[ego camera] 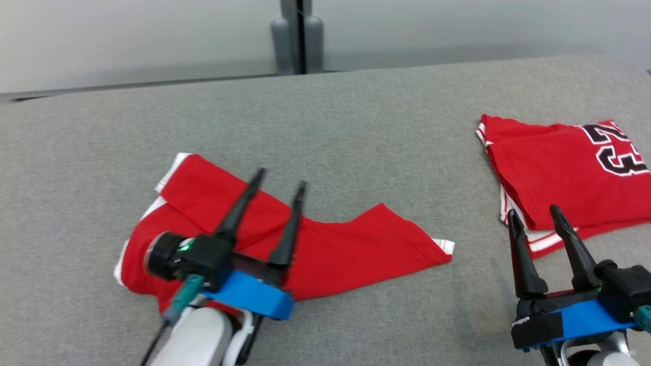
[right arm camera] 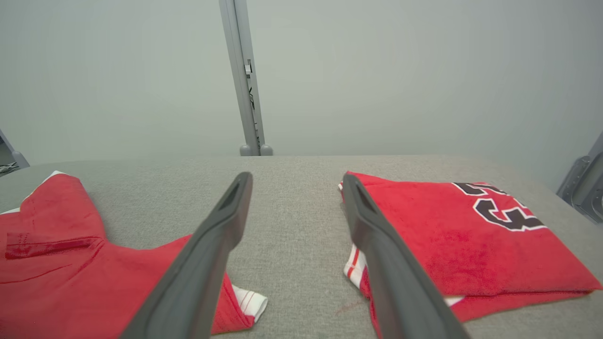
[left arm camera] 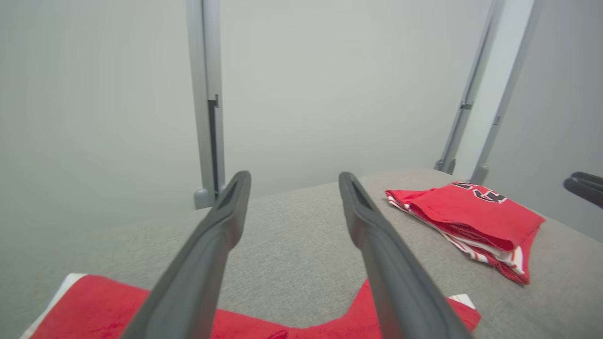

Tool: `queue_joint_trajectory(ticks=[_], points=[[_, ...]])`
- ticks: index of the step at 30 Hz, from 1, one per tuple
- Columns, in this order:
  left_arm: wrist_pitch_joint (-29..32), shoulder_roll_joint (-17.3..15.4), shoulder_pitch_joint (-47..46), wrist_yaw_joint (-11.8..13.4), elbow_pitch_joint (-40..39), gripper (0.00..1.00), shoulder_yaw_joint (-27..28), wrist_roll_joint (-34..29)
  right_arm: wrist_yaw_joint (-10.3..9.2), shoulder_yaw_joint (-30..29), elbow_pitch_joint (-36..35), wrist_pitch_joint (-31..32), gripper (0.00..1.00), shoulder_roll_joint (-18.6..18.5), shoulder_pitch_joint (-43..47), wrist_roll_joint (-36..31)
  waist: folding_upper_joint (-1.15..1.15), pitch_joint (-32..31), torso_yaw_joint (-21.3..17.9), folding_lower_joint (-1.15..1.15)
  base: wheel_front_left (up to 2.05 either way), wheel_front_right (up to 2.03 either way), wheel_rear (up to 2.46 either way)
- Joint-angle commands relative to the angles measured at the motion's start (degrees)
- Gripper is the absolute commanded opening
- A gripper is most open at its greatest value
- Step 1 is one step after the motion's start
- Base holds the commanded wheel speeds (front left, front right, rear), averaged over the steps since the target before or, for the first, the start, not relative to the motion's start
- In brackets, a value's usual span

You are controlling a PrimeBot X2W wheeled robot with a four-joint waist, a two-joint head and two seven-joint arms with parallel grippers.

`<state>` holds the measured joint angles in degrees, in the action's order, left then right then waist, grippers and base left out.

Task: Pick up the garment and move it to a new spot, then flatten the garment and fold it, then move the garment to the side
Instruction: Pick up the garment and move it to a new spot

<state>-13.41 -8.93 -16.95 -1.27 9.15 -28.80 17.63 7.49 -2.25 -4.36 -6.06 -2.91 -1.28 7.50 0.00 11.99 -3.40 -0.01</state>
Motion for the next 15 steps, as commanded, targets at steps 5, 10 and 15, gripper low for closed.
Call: queue_joint_trajectory(ticks=[5,10,15], points=[[-1.3,-3.5,4.4,4.0,-1.6,1.00,7.3,2.2,0.00,0.0,-0.9,1.4,1.00,0.0,1.7,-0.4,0.00,-2.8,3.3,0.01,0.00,0.00,0.00],[-1.6,-7.9,8.9,4.8,-1.8,1.00,13.5,4.8,0.00,0.0,-1.0,2.7,1.00,0.0,3.3,-0.2,0.00,-5.5,5.9,0.01,0.00,0.00,0.00],[-1.6,-10.3,12.7,4.5,-2.1,1.00,15.9,6.3,0.00,0.6,-0.7,3.4,1.00,0.0,4.5,0.1,0.00,-7.2,5.9,0.01,0.00,0.00,0.00]])
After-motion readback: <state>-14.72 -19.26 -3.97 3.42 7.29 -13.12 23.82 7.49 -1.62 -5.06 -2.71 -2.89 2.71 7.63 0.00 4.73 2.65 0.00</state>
